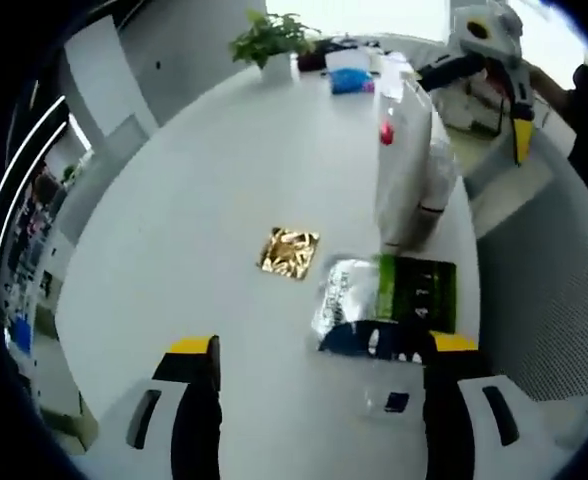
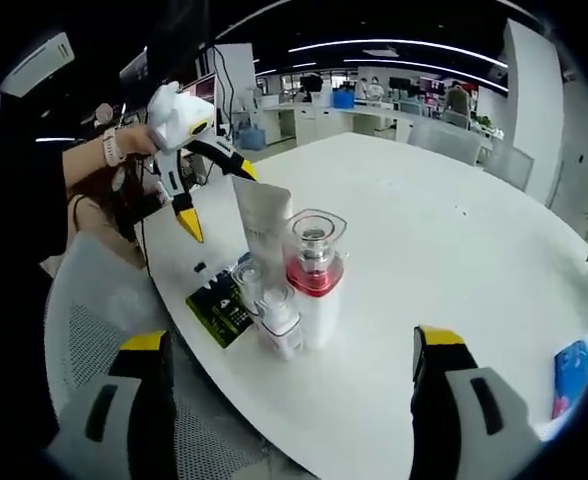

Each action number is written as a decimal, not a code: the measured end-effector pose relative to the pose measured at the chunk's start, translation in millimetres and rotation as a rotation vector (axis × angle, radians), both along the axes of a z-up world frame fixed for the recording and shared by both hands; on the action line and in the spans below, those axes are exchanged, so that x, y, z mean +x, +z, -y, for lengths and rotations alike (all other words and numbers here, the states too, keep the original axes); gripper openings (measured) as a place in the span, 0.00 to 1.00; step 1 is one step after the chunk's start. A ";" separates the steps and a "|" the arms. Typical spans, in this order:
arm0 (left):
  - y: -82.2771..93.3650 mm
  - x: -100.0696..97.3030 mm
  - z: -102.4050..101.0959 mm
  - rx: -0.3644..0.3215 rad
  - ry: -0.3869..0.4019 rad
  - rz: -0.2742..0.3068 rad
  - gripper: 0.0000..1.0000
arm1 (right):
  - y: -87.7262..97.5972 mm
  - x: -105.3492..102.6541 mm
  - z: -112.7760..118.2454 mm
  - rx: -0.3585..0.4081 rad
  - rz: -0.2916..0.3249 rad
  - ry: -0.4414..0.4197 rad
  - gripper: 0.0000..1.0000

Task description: Arrange the skincare products in the storage area until every visible bottle or jar stands upright without overlapping.

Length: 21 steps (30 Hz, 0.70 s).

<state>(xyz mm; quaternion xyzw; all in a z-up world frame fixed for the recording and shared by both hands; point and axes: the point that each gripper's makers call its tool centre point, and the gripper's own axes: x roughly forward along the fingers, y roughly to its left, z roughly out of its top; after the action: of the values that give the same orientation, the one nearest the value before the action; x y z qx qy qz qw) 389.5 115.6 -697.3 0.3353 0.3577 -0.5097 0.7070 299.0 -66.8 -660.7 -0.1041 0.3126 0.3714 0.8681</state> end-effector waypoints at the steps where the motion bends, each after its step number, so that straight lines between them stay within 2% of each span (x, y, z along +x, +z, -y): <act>1: -1.3 2.2 3.3 -0.002 -0.007 -0.011 0.72 | -0.6 -0.4 -0.1 0.002 -0.002 -0.004 1.00; 4: -5.5 8.5 11.4 -0.006 -0.007 -0.029 0.69 | -2.1 -1.7 0.7 0.006 -0.007 -0.015 1.00; 7: -10.9 12.1 18.8 -0.009 -0.018 -0.048 0.59 | -3.9 -2.8 3.9 0.003 -0.013 -0.027 1.00; 8: -14.2 12.1 23.0 -0.019 -0.013 -0.072 0.57 | -4.2 -2.7 4.7 0.002 -0.014 -0.030 1.00; 11: -20.5 13.1 33.0 -0.025 0.000 -0.098 0.52 | -5.3 -2.5 10.1 -0.001 -0.016 -0.050 1.00; 16: -33.9 20.3 44.5 -0.038 0.068 -0.158 0.49 | -8.4 -3.1 12.1 -0.004 -0.025 -0.058 1.00; 21: -49.9 31.2 53.7 -0.030 0.110 -0.181 0.49 | -9.3 -3.5 12.0 -0.007 -0.030 -0.058 1.00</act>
<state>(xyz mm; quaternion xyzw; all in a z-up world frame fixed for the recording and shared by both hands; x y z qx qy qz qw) 420.7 61.9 -747.2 0.2570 0.4303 -0.5038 0.7036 295.5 -78.8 -670.0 -0.0922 0.3299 0.3463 0.8733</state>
